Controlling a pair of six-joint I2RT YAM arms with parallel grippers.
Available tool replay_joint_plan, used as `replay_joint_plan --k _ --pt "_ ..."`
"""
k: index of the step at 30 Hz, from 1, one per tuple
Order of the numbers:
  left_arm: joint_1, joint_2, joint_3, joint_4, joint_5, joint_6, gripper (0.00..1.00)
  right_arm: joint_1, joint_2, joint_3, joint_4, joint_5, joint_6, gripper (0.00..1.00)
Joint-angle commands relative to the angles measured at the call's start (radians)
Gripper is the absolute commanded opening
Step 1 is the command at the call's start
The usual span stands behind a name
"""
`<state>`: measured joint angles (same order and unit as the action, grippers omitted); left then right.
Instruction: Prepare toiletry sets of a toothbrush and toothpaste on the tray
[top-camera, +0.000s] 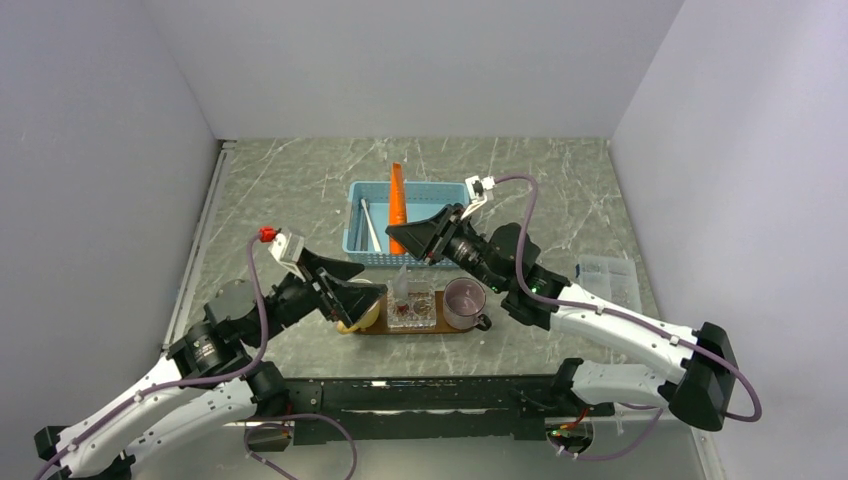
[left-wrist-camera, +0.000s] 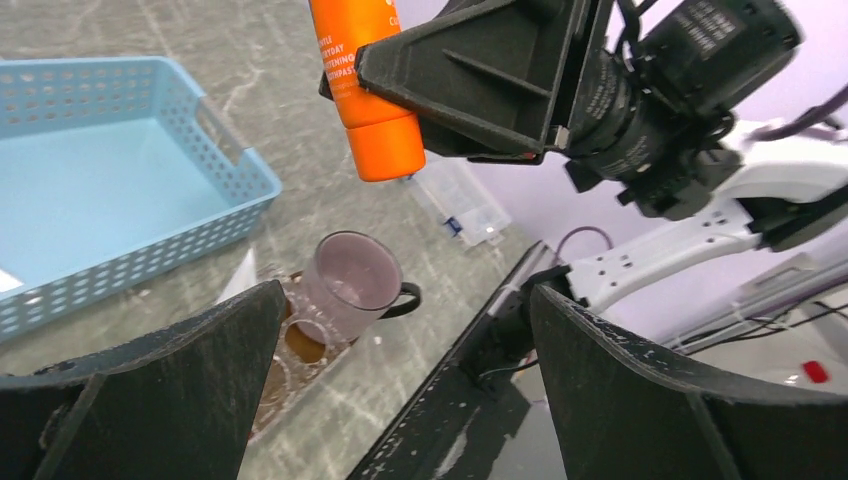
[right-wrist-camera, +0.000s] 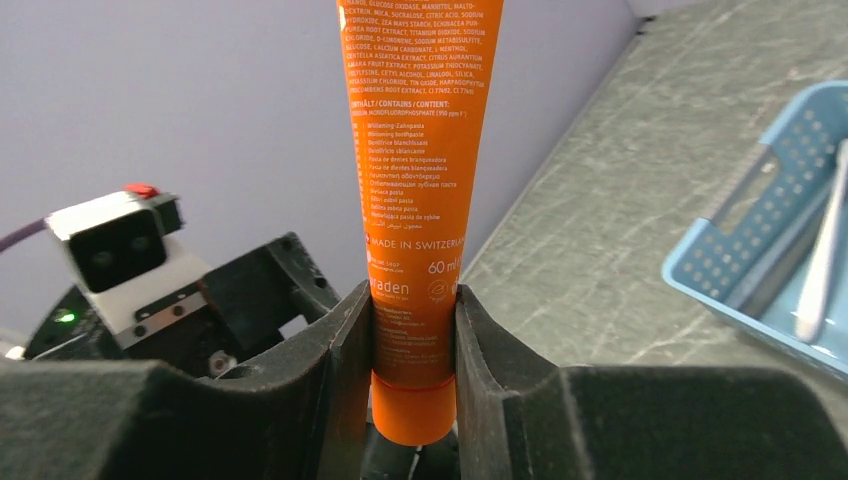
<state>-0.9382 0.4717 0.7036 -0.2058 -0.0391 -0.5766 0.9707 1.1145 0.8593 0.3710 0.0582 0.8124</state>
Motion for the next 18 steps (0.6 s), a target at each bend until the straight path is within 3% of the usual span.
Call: replay_joint_plan --k 1,18 --pt "0.003 -0.029 -0.023 0.155 0.087 -0.102 0.98 0.006 -0.050 -0.009 0.181 -0.091 0.060 0.22" --pt "0.005 0.052 -0.005 0.348 0.260 -0.278 0.92 0.061 -0.083 -0.045 0.308 -0.293 0.103 0.22"
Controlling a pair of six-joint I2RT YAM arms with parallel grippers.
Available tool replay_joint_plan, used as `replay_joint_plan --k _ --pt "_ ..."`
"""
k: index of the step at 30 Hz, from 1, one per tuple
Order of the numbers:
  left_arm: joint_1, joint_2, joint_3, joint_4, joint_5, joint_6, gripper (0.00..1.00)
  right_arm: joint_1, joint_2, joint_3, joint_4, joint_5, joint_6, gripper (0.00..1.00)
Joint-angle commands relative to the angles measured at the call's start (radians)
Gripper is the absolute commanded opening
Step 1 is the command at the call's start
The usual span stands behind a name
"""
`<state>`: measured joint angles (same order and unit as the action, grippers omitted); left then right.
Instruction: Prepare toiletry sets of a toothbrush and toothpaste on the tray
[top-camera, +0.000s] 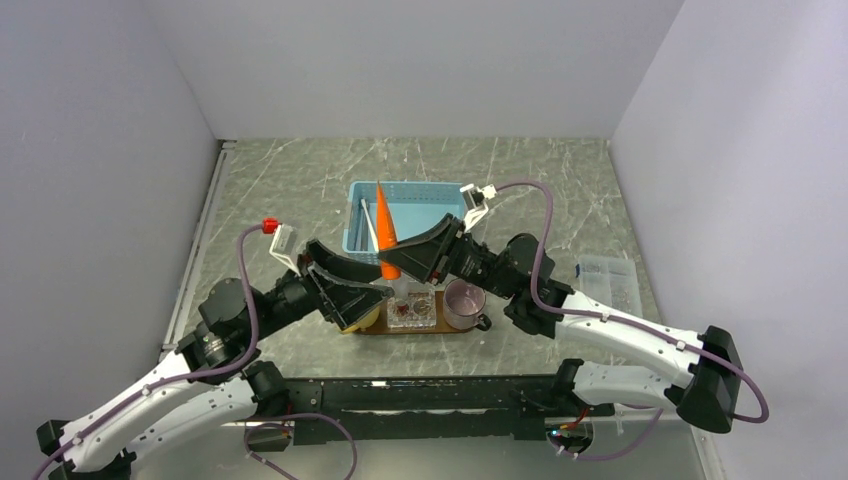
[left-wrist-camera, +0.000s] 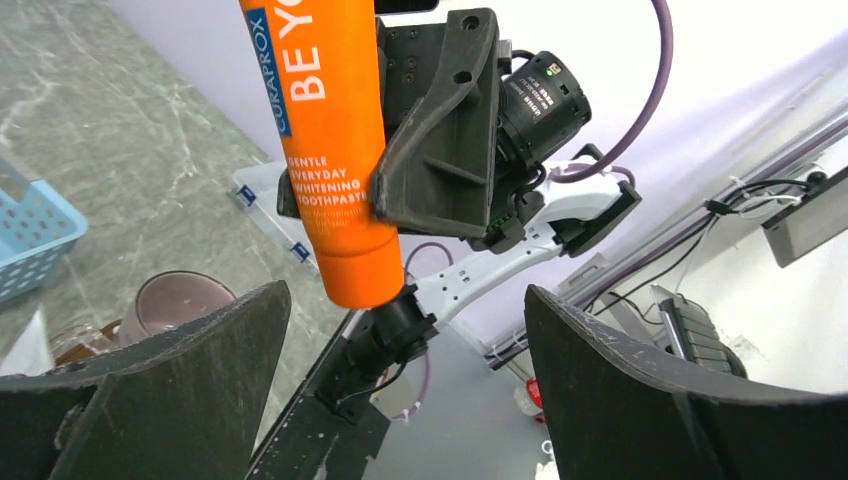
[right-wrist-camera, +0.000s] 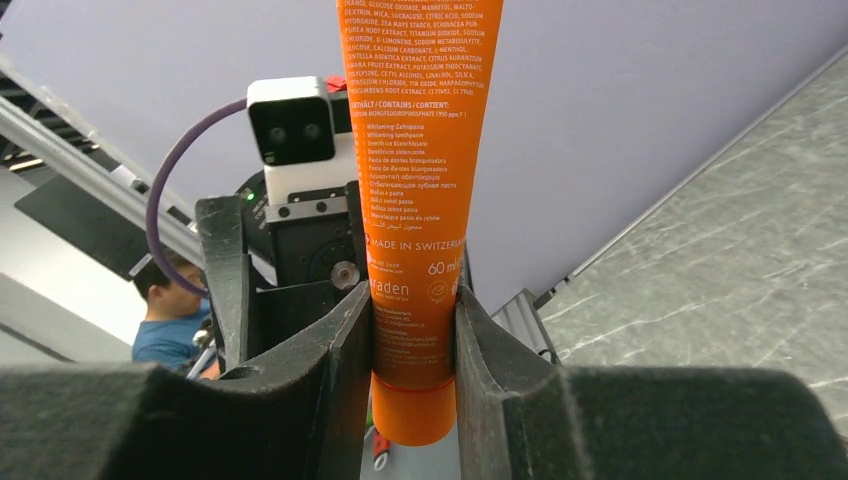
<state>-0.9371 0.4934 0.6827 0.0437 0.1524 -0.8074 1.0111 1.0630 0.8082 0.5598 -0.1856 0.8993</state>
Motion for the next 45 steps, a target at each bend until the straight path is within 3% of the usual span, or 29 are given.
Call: replay_joint_plan --k 1,13,21,28,33,36,40,45 --pt "0.004 0.041 0.017 0.106 0.078 -0.053 0.91 0.026 -0.033 0.000 0.129 -0.048 0.016 0.22" --pt "0.006 0.086 -0.005 0.190 0.133 -0.091 0.74 0.063 -0.047 -0.021 0.166 -0.036 0.004 0.23" --pt "0.007 0.110 -0.004 0.216 0.166 -0.099 0.53 0.070 -0.046 -0.033 0.184 -0.018 0.008 0.24" --pt "0.007 0.104 -0.008 0.215 0.175 -0.093 0.43 0.075 -0.051 -0.042 0.189 0.011 0.011 0.25" --pt "0.008 0.102 -0.008 0.214 0.179 -0.089 0.26 0.078 -0.040 -0.037 0.183 0.005 0.010 0.26" --pt "0.010 0.101 -0.004 0.205 0.179 -0.085 0.19 0.079 -0.040 -0.035 0.177 0.008 0.006 0.29" --pt "0.012 0.095 0.001 0.184 0.175 -0.075 0.00 0.079 -0.045 -0.028 0.143 0.016 -0.010 0.38" --pt "0.016 0.085 0.000 0.143 0.165 -0.060 0.00 0.080 -0.074 -0.009 0.058 0.037 -0.053 0.56"
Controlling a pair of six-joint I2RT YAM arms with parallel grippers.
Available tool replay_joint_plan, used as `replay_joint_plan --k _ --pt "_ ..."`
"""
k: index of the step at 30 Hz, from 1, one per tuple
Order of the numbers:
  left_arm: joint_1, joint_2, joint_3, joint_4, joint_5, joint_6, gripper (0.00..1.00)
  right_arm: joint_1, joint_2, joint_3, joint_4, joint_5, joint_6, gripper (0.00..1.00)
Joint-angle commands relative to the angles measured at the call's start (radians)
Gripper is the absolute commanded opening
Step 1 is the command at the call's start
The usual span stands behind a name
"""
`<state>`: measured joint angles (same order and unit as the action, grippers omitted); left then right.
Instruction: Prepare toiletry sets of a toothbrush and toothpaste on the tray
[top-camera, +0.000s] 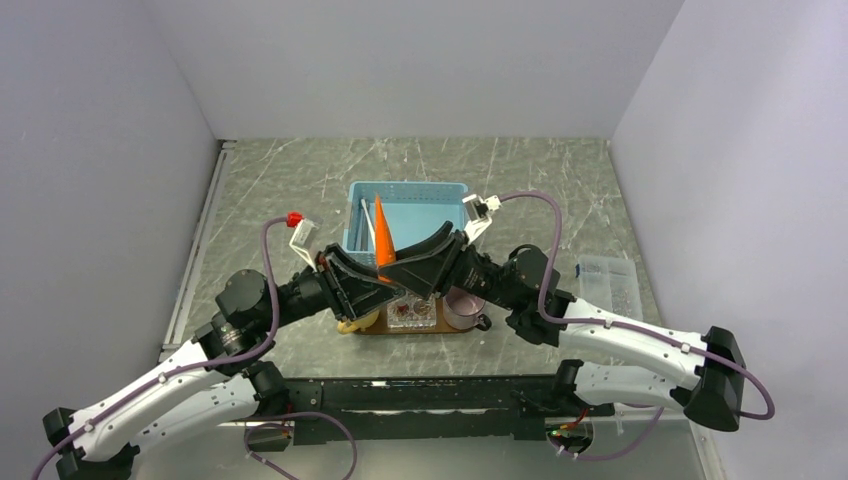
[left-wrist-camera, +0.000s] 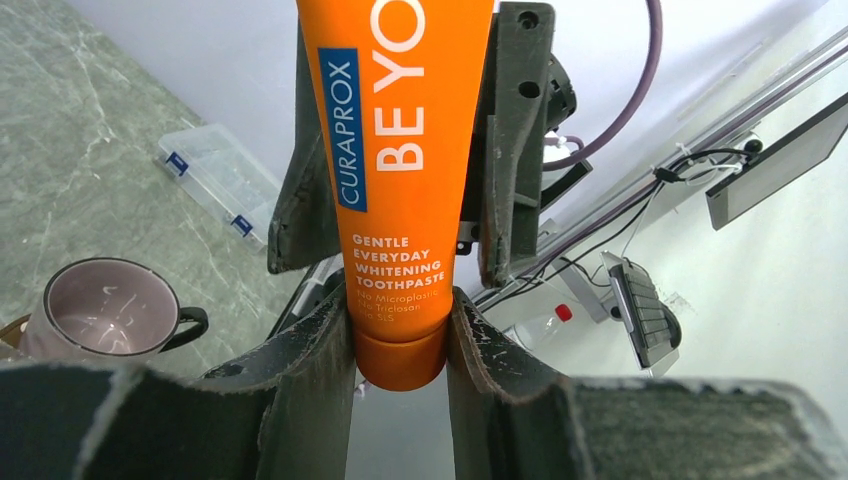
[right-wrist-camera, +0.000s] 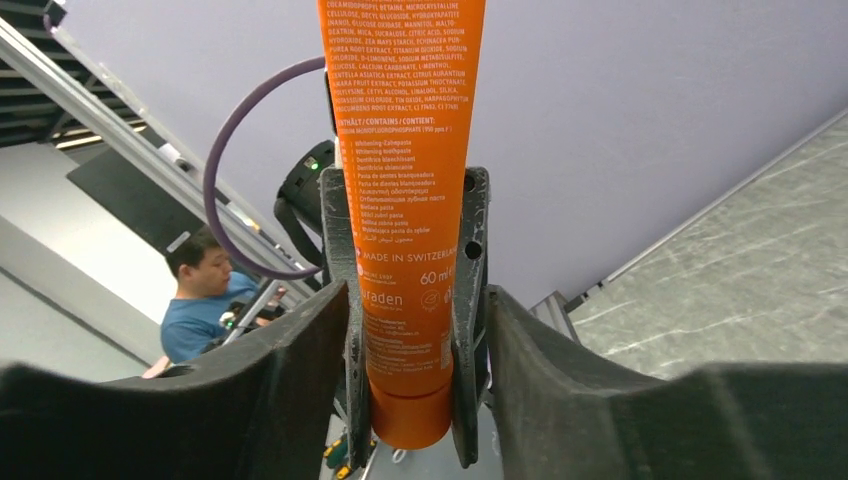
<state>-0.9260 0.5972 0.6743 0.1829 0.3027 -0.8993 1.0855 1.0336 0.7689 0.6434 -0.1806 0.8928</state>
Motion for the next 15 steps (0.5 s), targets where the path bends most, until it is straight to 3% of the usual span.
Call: replay_joint_plan --k 1,5,15 --pt "0.006 -0.021 0.009 -0.007 0.015 0.036 0.00 0.005 -0.056 0.039 -0.057 0.035 -0.070 0.58" --pt "0.016 -0.022 0.036 -0.088 0.035 0.063 0.00 0.005 -0.121 0.117 -0.278 0.081 -0.207 0.64" --pt "0.029 -0.004 0.169 -0.541 -0.025 0.272 0.00 0.001 -0.128 0.363 -0.924 0.247 -0.403 0.65"
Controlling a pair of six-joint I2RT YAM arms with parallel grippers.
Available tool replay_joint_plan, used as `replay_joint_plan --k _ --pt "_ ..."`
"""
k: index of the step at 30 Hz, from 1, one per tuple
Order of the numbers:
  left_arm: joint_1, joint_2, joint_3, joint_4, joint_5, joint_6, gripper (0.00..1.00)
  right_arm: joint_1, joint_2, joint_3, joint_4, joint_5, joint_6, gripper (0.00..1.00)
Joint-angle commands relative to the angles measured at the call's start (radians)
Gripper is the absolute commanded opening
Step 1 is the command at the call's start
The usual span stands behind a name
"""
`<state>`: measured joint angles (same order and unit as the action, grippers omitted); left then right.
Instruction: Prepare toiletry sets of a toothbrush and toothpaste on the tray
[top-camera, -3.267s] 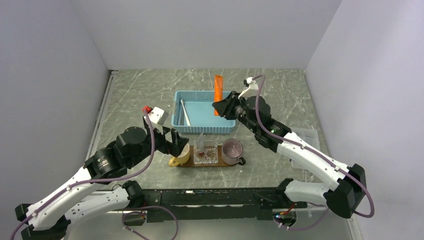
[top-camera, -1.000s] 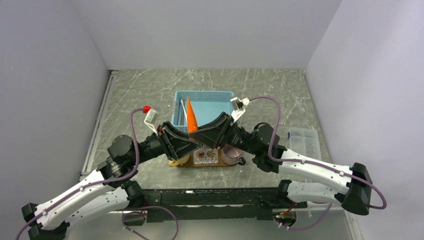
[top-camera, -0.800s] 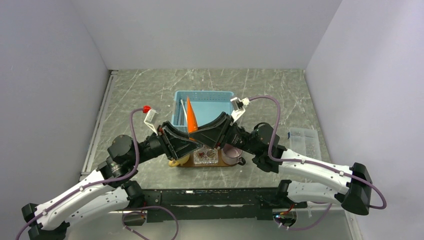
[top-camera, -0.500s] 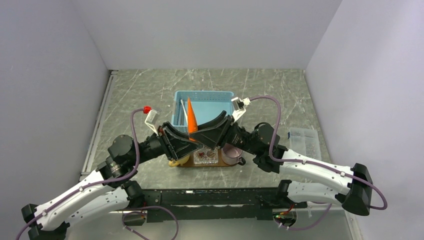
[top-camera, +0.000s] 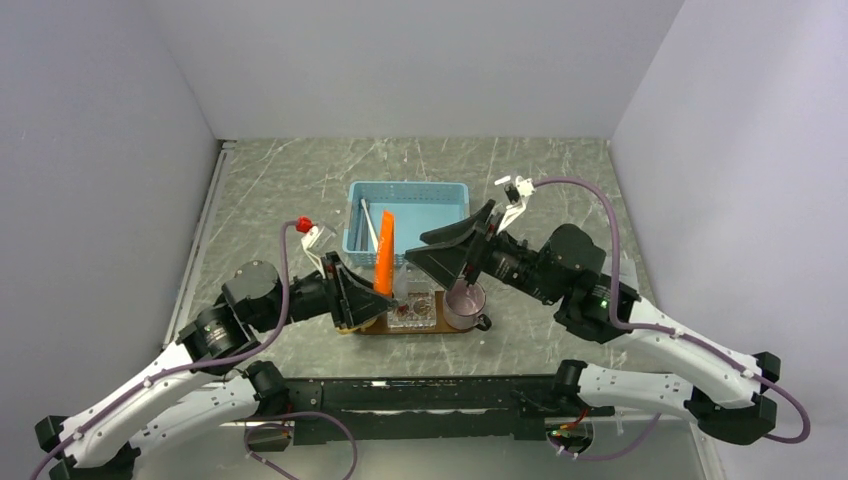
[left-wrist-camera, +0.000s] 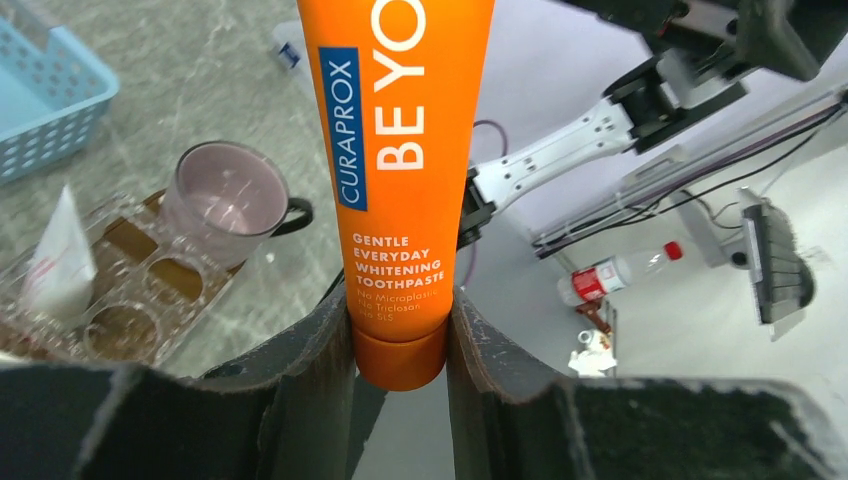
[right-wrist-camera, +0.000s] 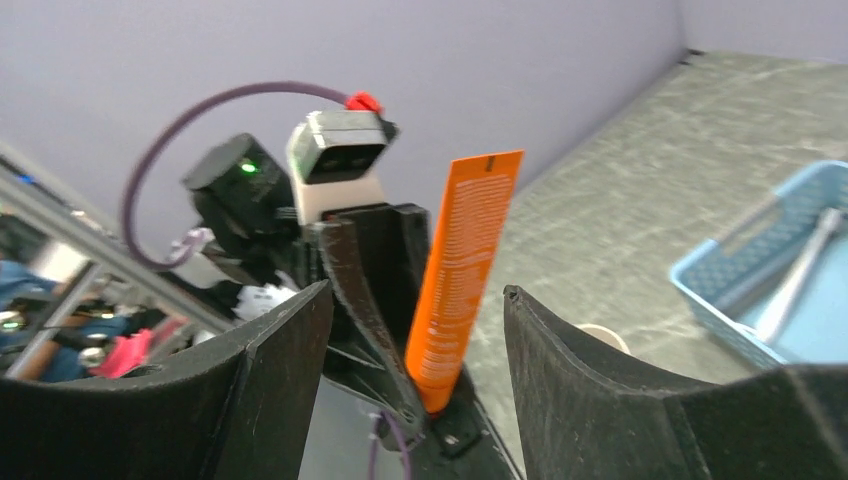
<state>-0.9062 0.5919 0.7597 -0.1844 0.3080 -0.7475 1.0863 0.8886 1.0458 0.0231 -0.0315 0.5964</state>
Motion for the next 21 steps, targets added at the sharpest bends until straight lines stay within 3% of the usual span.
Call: replay_joint_plan --k 1,8,13,21 --pt "0.010 0.006 0.093 -0.210 -0.041 0.141 0.00 0.000 0.018 0.098 -0.332 0.097 -0.115 0.65" --pt "0.013 0.103 0.220 -0.471 -0.079 0.291 0.00 -0.005 0.097 0.264 -0.576 0.103 -0.167 0.65" --pt "0.013 0.166 0.275 -0.569 -0.080 0.388 0.00 -0.013 0.186 0.430 -0.733 0.067 -0.182 0.65" --pt "0.012 0.241 0.356 -0.717 -0.080 0.532 0.00 -0.136 0.296 0.542 -0.878 -0.129 -0.115 0.63"
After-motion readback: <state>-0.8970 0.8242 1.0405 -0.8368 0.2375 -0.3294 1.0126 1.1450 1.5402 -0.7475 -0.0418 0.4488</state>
